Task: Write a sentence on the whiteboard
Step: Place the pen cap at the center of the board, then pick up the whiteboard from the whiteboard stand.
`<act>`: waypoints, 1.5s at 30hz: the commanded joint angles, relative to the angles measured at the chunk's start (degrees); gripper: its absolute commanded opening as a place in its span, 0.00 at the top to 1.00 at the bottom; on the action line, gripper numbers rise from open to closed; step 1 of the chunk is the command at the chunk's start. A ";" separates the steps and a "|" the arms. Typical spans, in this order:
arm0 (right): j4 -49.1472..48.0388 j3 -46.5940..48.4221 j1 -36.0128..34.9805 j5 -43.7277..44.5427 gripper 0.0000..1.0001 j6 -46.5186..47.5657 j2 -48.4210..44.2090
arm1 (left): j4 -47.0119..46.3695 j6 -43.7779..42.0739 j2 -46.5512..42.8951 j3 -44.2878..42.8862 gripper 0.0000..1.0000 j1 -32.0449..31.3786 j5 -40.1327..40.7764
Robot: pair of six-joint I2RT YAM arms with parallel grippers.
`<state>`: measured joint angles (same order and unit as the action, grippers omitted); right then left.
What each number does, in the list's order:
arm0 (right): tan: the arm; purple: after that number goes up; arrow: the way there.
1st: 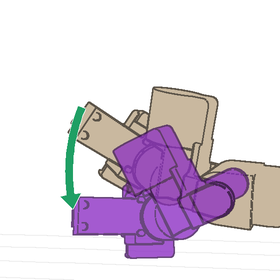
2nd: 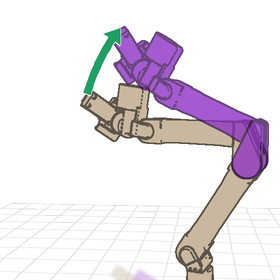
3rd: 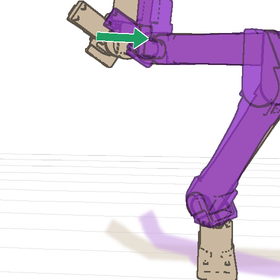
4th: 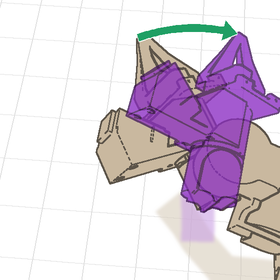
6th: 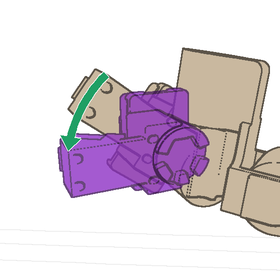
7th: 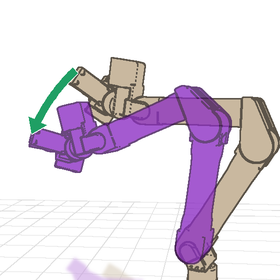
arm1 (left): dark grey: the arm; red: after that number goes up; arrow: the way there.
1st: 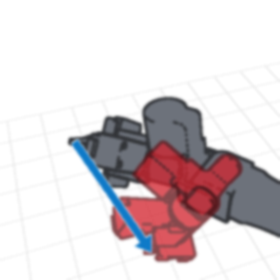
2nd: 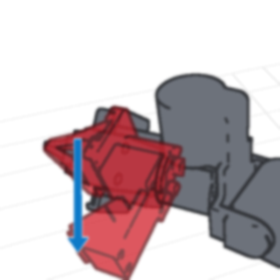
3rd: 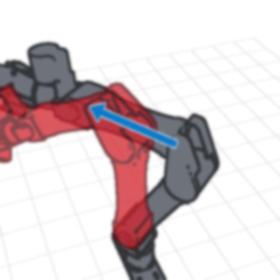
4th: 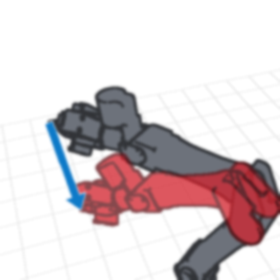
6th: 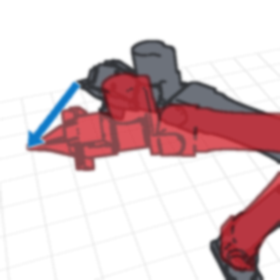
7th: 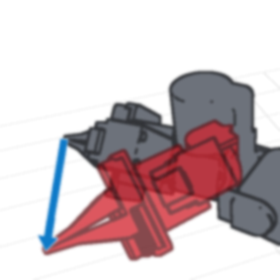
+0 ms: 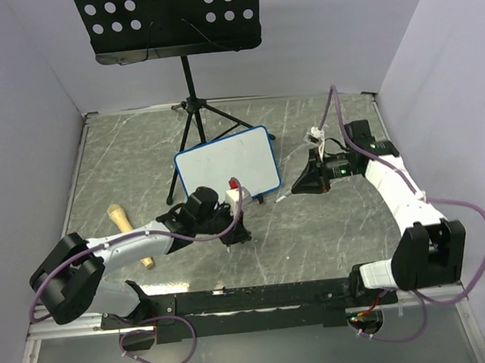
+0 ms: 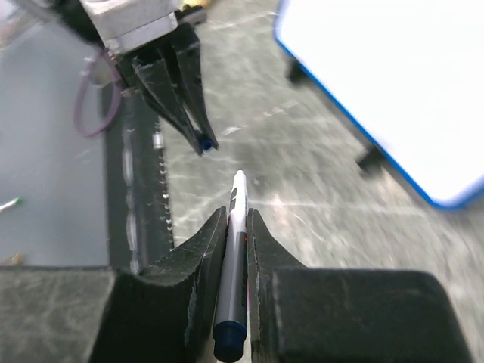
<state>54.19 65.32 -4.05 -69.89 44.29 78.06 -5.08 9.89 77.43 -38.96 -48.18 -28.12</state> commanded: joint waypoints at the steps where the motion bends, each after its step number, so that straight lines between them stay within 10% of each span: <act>1: -19.63 -5.46 1.77 4.49 1.00 -14.75 -7.22 | -9.23 10.22 0.09 5.82 0.99 -0.15 7.19; 13: -23.26 -9.16 5.18 2.30 1.00 -19.33 -10.73 | -8.74 17.97 10.81 3.11 0.94 -6.57 27.94; 16: -23.26 -9.42 5.72 1.51 1.00 -19.25 -10.91 | -4.61 19.19 12.39 0.91 0.69 -8.33 35.57; 27: -22.11 -9.68 6.60 -0.16 1.00 -18.28 -12.32 | 2.09 20.26 2.92 -2.61 0.52 -10.00 41.82; 34: -21.32 -10.21 7.13 -0.69 1.00 -16.87 -13.99 | 4.91 16.57 -18.17 -2.53 0.03 -9.21 52.02; 45: -20.71 -10.39 7.13 -2.01 1.00 -15.73 -13.64 | 11.41 16.82 -29.89 -4.46 0.03 29.62 17.60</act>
<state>33.95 55.68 2.68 -69.73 26.94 65.36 3.03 26.63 45.76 -41.56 -27.42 5.10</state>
